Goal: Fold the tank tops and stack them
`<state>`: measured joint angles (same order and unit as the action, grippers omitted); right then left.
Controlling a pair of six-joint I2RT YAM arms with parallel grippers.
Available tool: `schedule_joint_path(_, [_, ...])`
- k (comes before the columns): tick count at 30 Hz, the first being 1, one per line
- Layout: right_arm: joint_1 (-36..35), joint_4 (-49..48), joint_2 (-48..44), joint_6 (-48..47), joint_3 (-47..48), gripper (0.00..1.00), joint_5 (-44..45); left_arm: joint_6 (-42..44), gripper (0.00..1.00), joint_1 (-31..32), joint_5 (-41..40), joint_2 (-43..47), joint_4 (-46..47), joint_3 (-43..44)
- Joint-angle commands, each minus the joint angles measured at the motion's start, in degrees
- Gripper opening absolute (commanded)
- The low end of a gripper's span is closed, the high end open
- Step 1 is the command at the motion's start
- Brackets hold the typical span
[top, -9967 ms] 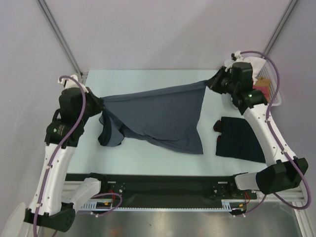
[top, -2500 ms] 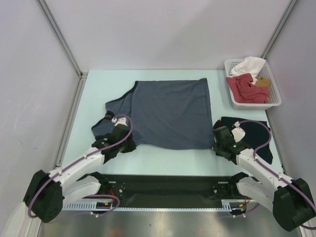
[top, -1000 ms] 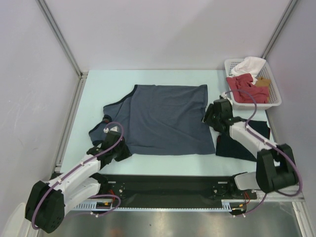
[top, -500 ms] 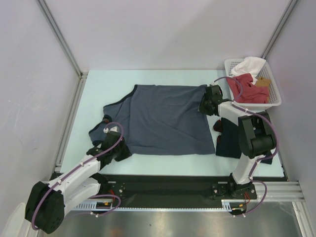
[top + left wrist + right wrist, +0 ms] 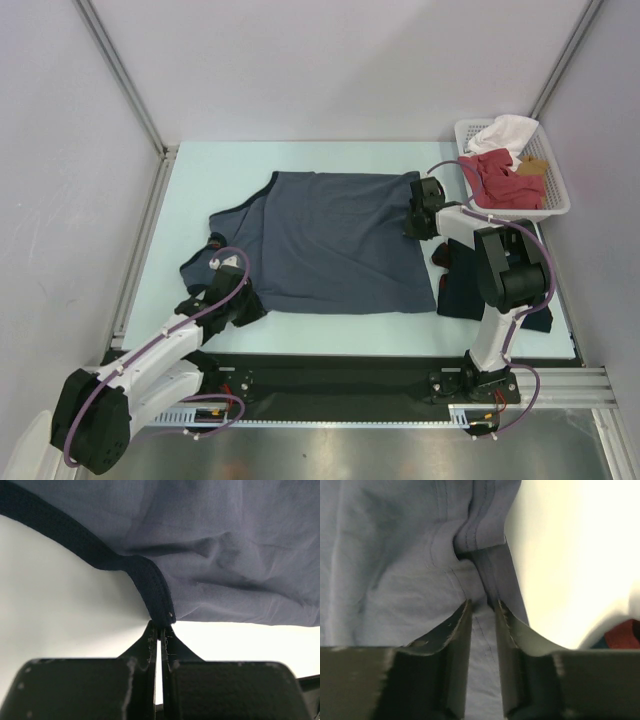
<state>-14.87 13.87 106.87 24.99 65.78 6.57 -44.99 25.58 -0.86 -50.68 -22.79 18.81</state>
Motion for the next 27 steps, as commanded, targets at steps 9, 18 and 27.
schedule_joint_path(9, [2.2, 1.2, -0.5, 0.6, 3.1, 0.00, 2.2, 0.7, 0.00, -0.4, -0.8, 1.2, 0.2, 0.1])
schedule_joint_path(18, [5.8, 1.2, -2.4, 2.6, 1.5, 0.00, 4.9, 0.3, 0.00, -0.4, -1.2, 1.3, -0.2, 0.1])
schedule_joint_path(27, [6.3, 1.1, -2.5, 2.3, 1.6, 0.20, 3.2, 0.3, 0.01, -0.4, -1.2, 1.9, -0.2, -0.2])
